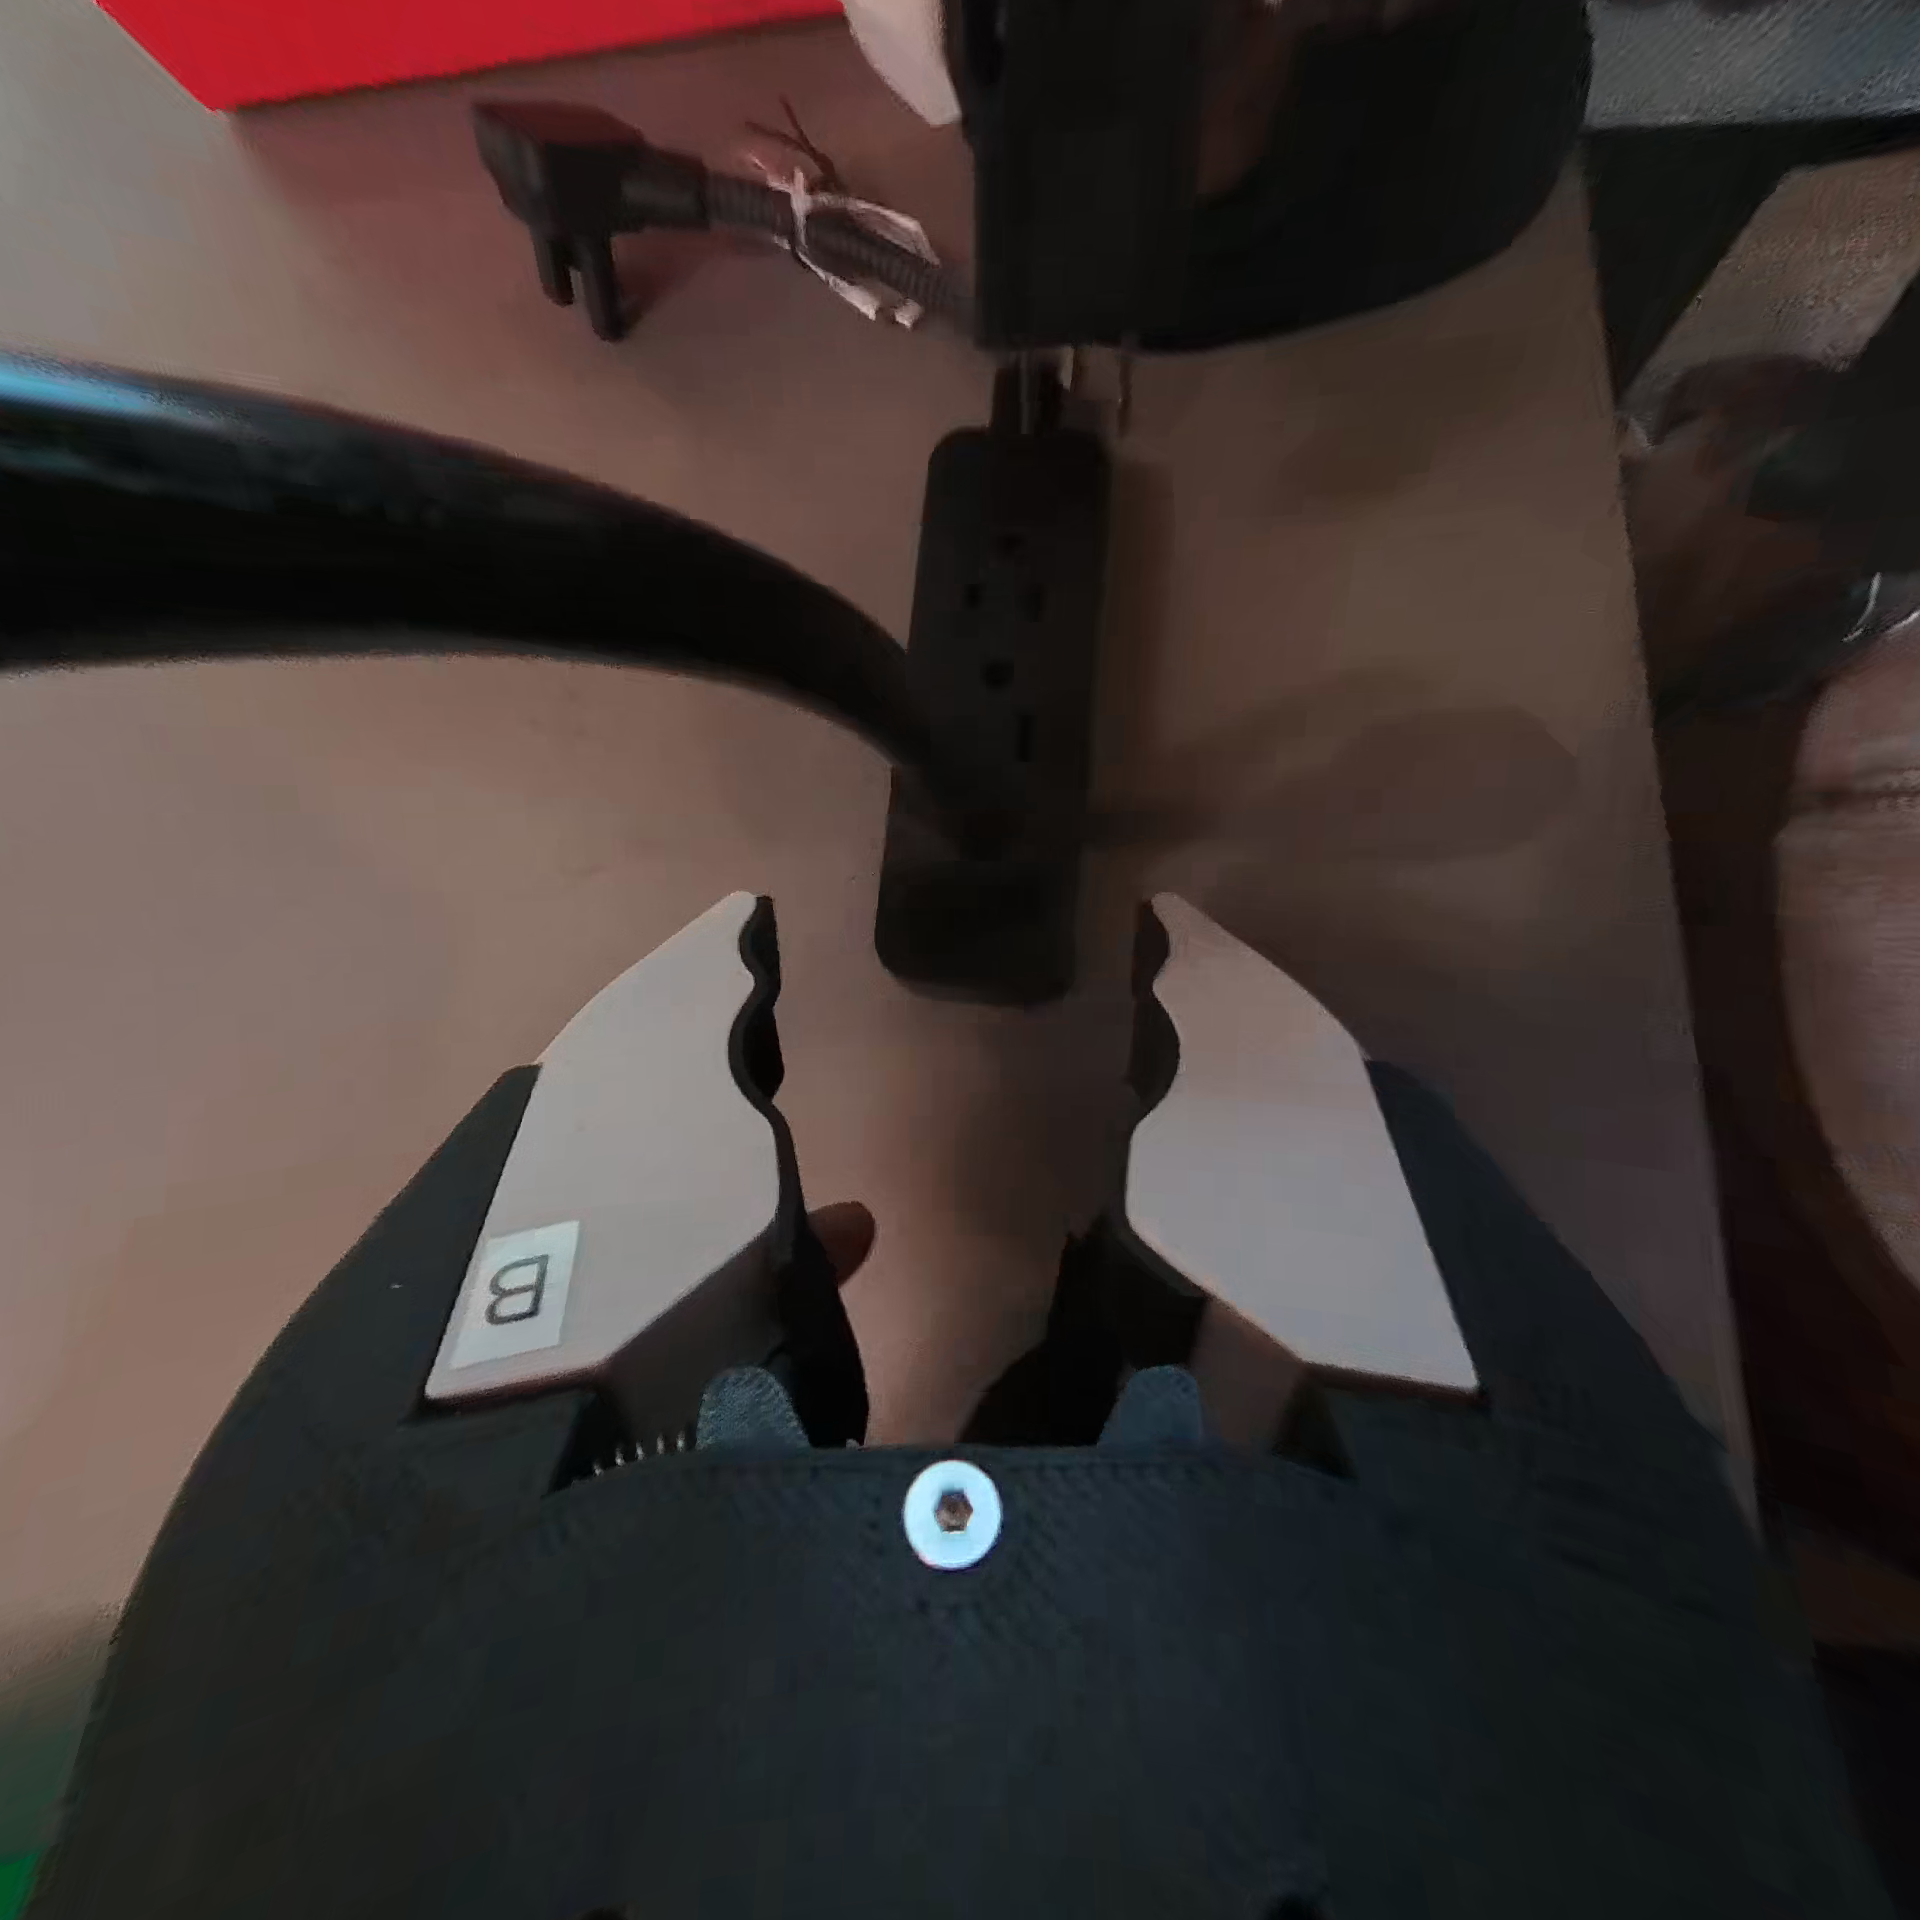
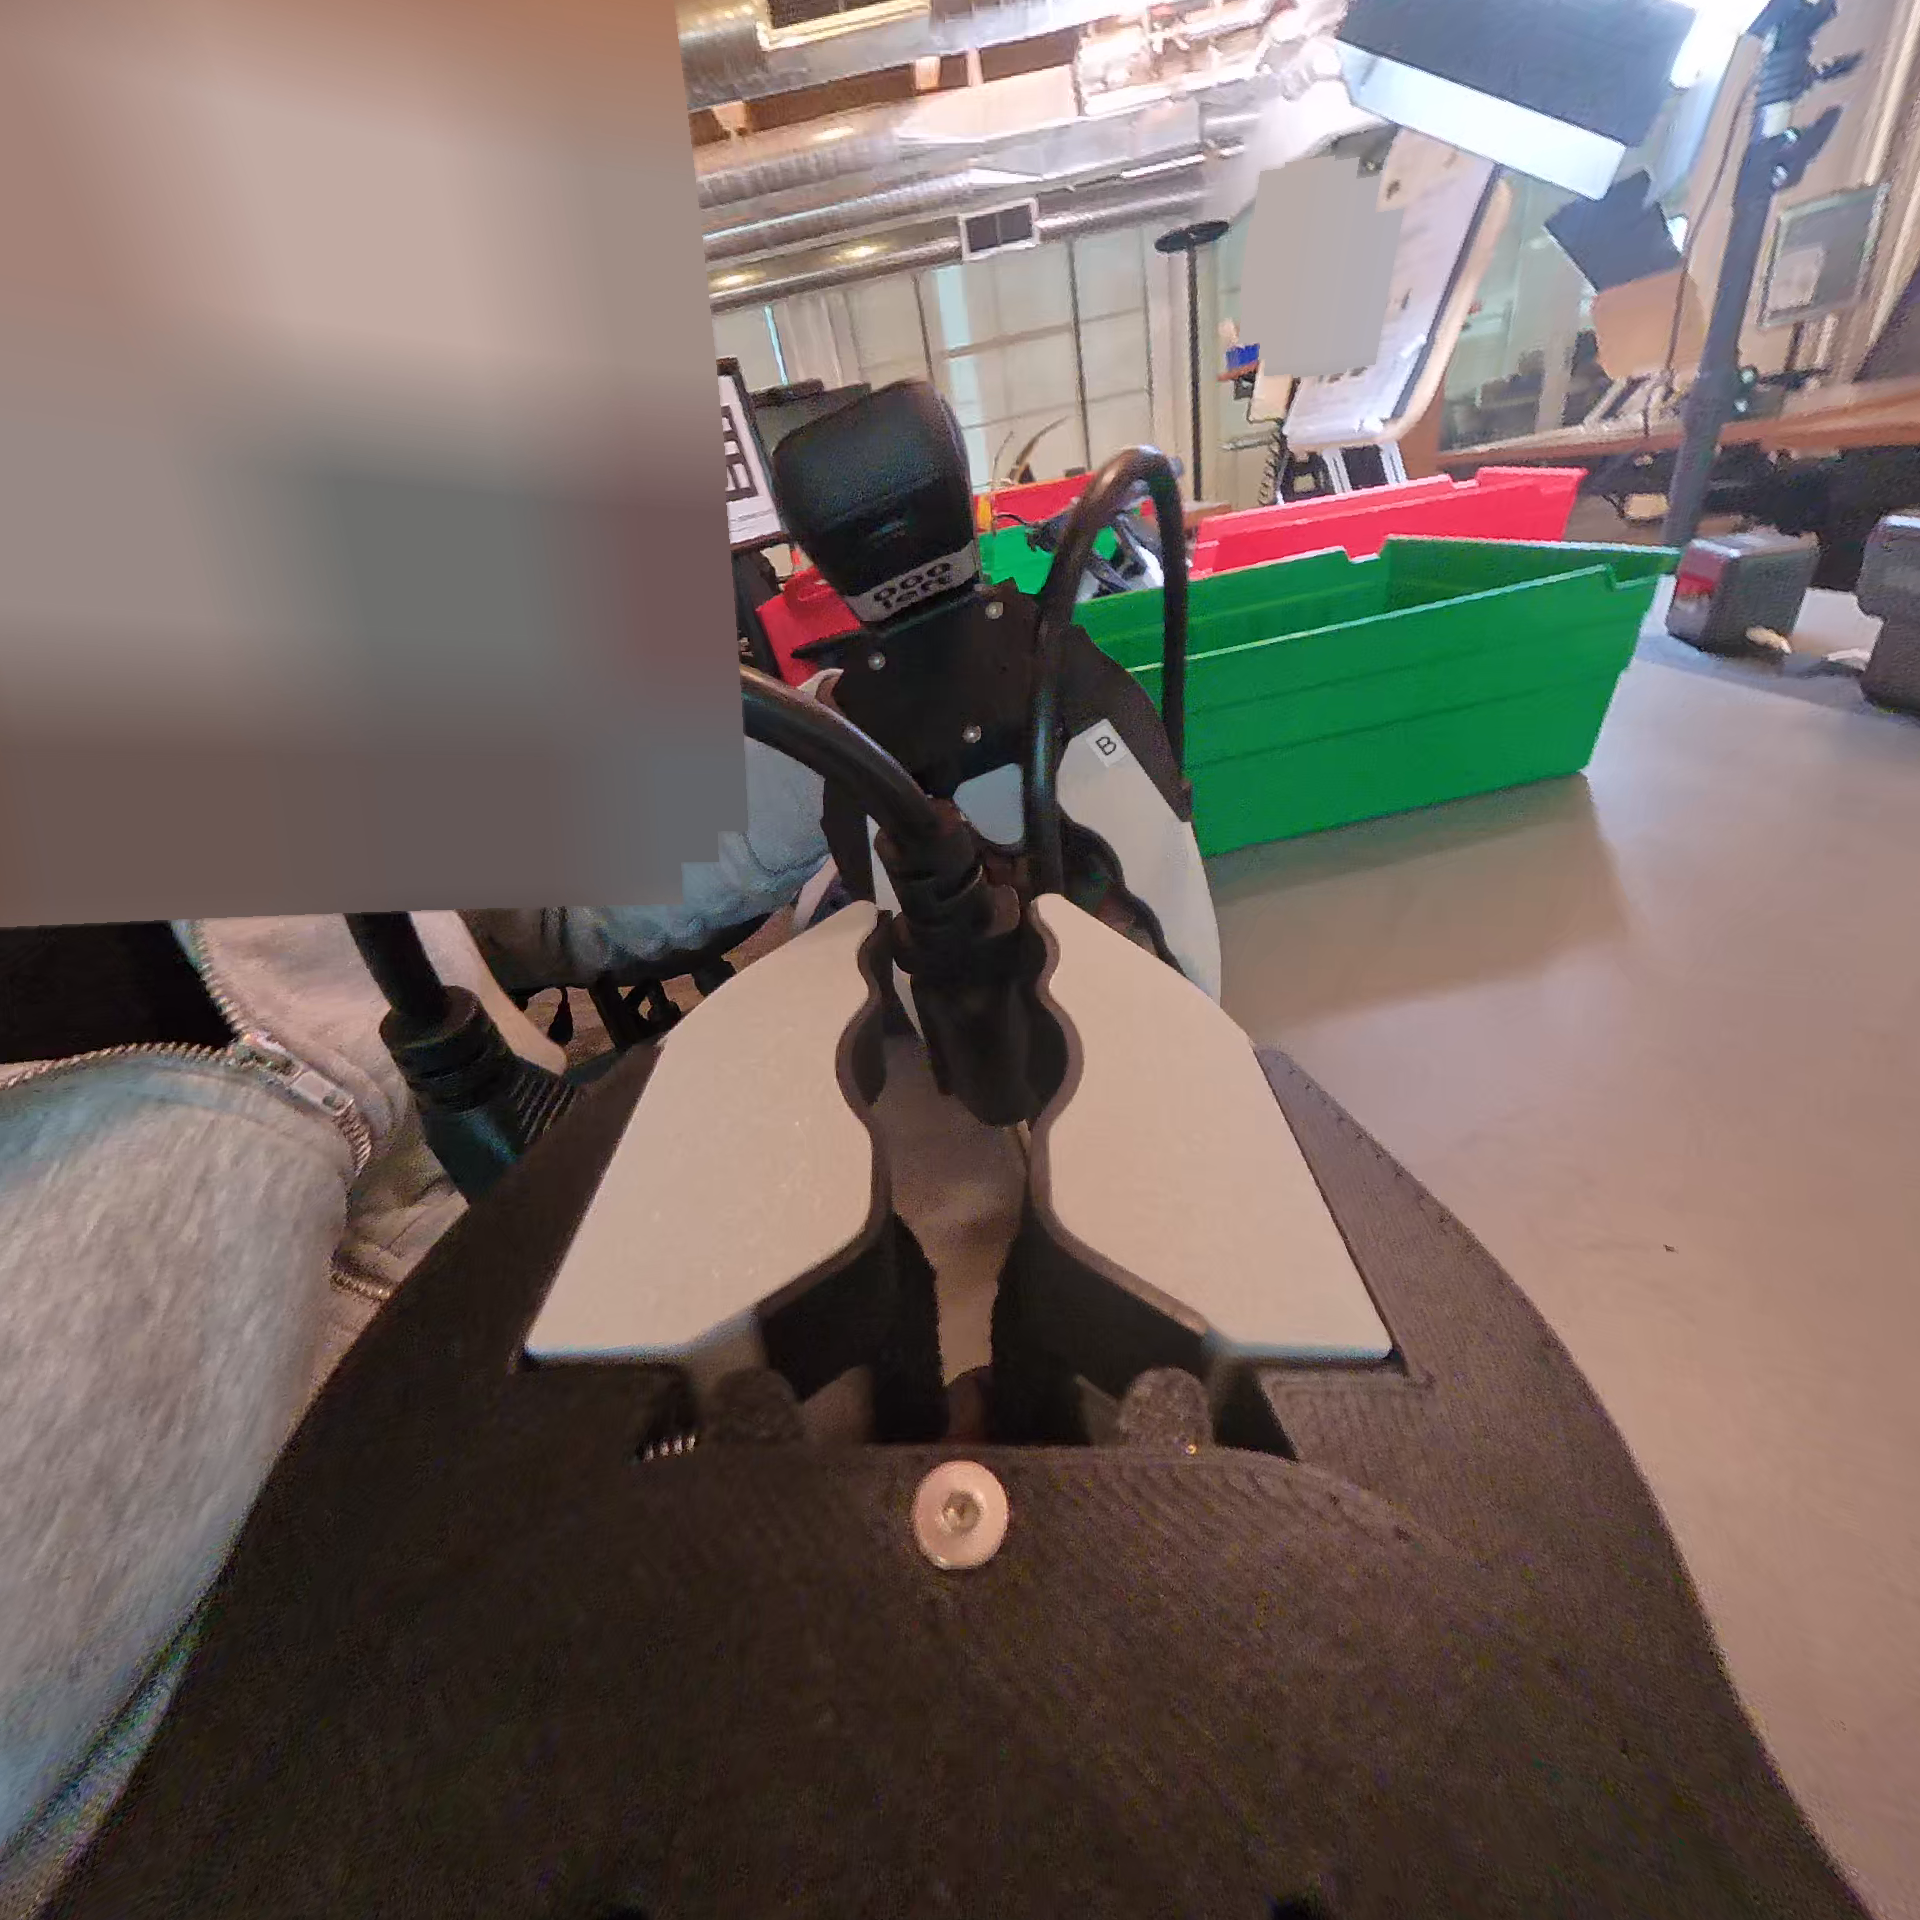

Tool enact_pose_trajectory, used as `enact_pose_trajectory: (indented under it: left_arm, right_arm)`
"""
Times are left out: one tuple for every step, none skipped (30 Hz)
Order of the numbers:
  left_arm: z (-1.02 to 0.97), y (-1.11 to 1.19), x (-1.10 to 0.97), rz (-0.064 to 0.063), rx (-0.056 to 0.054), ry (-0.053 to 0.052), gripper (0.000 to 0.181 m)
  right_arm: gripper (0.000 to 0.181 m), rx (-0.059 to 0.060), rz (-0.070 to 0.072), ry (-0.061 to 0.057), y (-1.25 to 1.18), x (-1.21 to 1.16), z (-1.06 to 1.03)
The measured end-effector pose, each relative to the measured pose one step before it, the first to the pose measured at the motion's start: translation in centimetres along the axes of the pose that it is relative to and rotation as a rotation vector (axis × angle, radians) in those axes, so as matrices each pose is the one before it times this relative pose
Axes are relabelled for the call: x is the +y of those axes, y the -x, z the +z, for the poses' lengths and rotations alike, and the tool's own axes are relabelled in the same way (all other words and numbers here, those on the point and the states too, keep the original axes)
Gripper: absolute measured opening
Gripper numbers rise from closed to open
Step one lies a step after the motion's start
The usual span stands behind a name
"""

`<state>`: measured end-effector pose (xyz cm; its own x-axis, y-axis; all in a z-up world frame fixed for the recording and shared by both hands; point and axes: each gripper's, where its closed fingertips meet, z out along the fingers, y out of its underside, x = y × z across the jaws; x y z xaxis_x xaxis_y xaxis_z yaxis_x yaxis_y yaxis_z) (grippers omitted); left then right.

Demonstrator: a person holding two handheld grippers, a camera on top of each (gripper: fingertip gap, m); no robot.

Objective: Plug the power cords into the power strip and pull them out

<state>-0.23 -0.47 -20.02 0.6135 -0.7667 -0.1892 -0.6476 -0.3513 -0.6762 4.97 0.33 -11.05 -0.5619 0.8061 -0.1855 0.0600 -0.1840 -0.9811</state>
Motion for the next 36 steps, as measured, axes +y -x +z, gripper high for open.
enact_pose_trajectory:
  left_arm:
    - [0.495, -0.082, 0.095, 0.0095, 0.0237, -0.0032, 0.059]
    - [0.54, -0.078, 0.089, 0.0046, 0.0194, -0.0102, 0.055]
    - [0.625, -0.026, 0.24, -0.0022, 0.0166, -0.0091, 0.049]
    - [0.585, -0.289, 0.4, -0.0084, 0.0365, 0.0026, 0.045]
    - [0.271, -0.052, 0.419, -0.019, 0.0204, 0.0344, 0.044]
    - [0.017, 0.006, -0.021, -0.0102, 0.0096, 0.006, 0.044]
    - [0.045, -0.026, -0.029, 0.0003, 0.005, -0.0025, 0.044]
    - [0.02, -0.026, 0.0, -0.0112, 0.0102, -0.0053, 0.044]
    - [0.011, -0.045, 0.03, -0.0177, 0.0142, -0.0013, 0.044]
    - [0.013, -0.031, 0.025, -0.0139, 0.0122, -0.0001, 0.044]
    - [-0.004, -0.013, 0.004, -0.0104, 0.0094, -0.0009, 0.044]
    - [-0.001, -0.003, -0.004, -0.006, 0.0061, -0.0011, 0.044]
    - [0.006, -0.009, -0.008, -0.0027, 0.0026, -0.0003, 0.044]
    - [0.003, -0.002, 0.007, 0.0013, -0.001, -0.001, 0.044]
    - [0.004, 0.0, 0.002, 0.0018, -0.0026, -0.0015, 0.044]
    - [-0.01, -0.001, 0.004, 0.0015, -0.0022, -0.0013, 0.044]
    - [-0.017, -0.005, -0.002, 0.0006, -0.0007, -0.0011, 0.044]
    - [-0.003, -0.004, 0.002, -0.0005, 0.0005, -0.0003, 0.044]
    - [-0.026, -0.005, 0.013, -0.0013, 0.002, 0.0, 0.044]
    - [-0.071, 0.006, 0.046, -0.003, 0.0028, -0.0031, 0.044]
    - [-0.044, 0.019, 0.023, -0.0081, 0.0036, -0.0017, 0.044]
    - [0.001, -0.003, -0.003, -0.0038, 0.0036, 0.0, 0.044]
    - [0.005, 0.004, -0.001, 0.0015, -0.0004, 0.0008, 0.044]
    - [-0.002, -0.001, 0.006, 0.0028, -0.0023, 0.0005, 0.044]
    - [0.001, -0.001, 0.002, 0.0034, -0.003, 0.0003, 0.044]
    - [-0.004, 0.01, 0.004, 0.0022, -0.0029, -0.0001, 0.044]
    - [-0.004, -0.002, 0.002, 0.0008, -0.0018, -0.0003, 0.044]
    - [-0.001, 0.005, 0.004, 0.0012, -0.0008, 0.0004, 0.044]
    - [-0.004, 0.0, -0.011, -0.0002, 0.0005, 0.0, 0.044]
    - [0.0, 0.003, 0.001, -0.0005, 0.0013, 0.0003, 0.044]
    - [-0.002, -0.004, 0.003, -0.0007, 0.001, 0.0001, 0.044]
    - [-0.003, 0.005, -0.011, -0.0001, 0.0002, 0.0, 0.044]
    - [-0.005, -0.005, 0.006, 0.0003, -0.0001, 0.0002, 0.044]
    - [-0.008, 0.0, -0.006, 0.0002, 0.0001, 0.0001, 0.044]
    - [-0.011, 0.019, -0.001, -0.0004, -0.0006, 0.0003, 0.044]
    - [-0.011, 0.079, 0.018, -0.0019, -0.0061, 0.0012, 0.044]
  right_arm:
    - [0.023, 0.014, 0.0207, 0.0075, -0.387, 0.108, 0.058]
    - [0.023, 0.0046, 0.0224, 0.0089, -0.265, 0.135, 0.069]
    - [0.023, -0.0016, 0.0213, 0.0108, -0.172, 0.144, 0.082]
    - [0.023, 0.002, 0.0191, 0.0147, -0.199, 0.198, 0.125]
    - [0.023, 0.0036, 0.0163, 0.0176, -0.187, 0.231, 0.152]
    - [0.023, 0.0042, 0.0119, 0.0187, -0.149, 0.238, 0.18]
    - [0.023, 0.0077, 0.0087, 0.0193, -0.171, 0.22, 0.189]
    - [0.023, 0.0126, 0.0084, 0.02, -0.229, 0.222, 0.212]
    - [0.023, 0.0164, 0.009, 0.0197, -0.275, 0.206, 0.245]
    - [0.023, 0.0198, 0.0102, 0.0195, -0.324, 0.197, 0.259]
    - [0.023, 0.0204, 0.0104, 0.0186, -0.348, 0.175, 0.288]
    - [0.023, 0.0169, 0.0079, 0.0152, -0.289, 0.15, 0.325]
    - [0.023, 0.0124, 0.0064, 0.0119, -0.203, 0.138, 0.322]
    - [0.023, 0.0078, 0.0053, 0.01, -0.11, 0.128, 0.351]
    - [0.023, 0.0026, 0.003, 0.0111, -0.014, 0.173, 0.355]
    - [0.023, 0.0011, 0.0011, 0.0144, 0.021, 0.246, 0.37]
    - [0.023, 0.0035, -0.0014, 0.0178, 0.011, 0.297, 0.395]
    - [0.023, 0.002, -0.0083, 0.0152, 0.057, 0.266, 0.385]
    - [0.023, 0.0017, -0.0134, 0.006, 0.087, 0.146, 0.306]
    - [0.023, 0.0048, -0.0117, -0.0031, -0.003, 0.002, 0.125]
    - [0.023, 0.0048, -0.0039, -0.0034, -0.061, -0.031, 0.009]
    - [0.023, 0.0027, 0.0031, -0.0027, -0.081, -0.005, -0.014]
    - [0.023, 0.0031, 0.0065, -0.0031, -0.098, -0.001, -0.012]
    - [0.023, 0.0012, 0.006, 0.001, -0.064, 0.046, -0.001]
    - [0.023, 0.0004, 0.0026, 0.0063, -0.015, 0.104, -0.002]
    - [0.023, 0.0056, -0.002, 0.0082, -0.037, 0.091, -0.019]
    - [0.023, 0.0102, -0.0101, 0.0121, -0.062, 0.072, -0.046]
    - [0.024, 0.0107, -0.0171, 0.0197, -0.052, 0.125, -0.069]
    - [0.024, 0.0088, -0.0193, 0.0284, -0.028, 0.201, -0.097]
    - [0.024, 0.0079, -0.0213, 0.0302, -0.014, 0.252, -0.139]
    - [0.024, 0.0045, -0.0206, 0.0211, 0.019, 0.211, -0.126]
    - [0.024, -0.0017, -0.0121, 0.014, 0.085, 0.194, -0.044]
    - [0.024, -0.0112, -0.0048, 0.006, 0.179, 0.102, 0.041]
    - [0.024, -0.0218, -0.0012, -0.0052, 0.299, -0.058, 0.076]
    - [0.023, -0.0278, 0.0036, -0.0208, 0.328, -0.256, 0.041]
    - [0.023, -0.0251, 0.0038, -0.0331, 0.274, -0.399, -0.032]
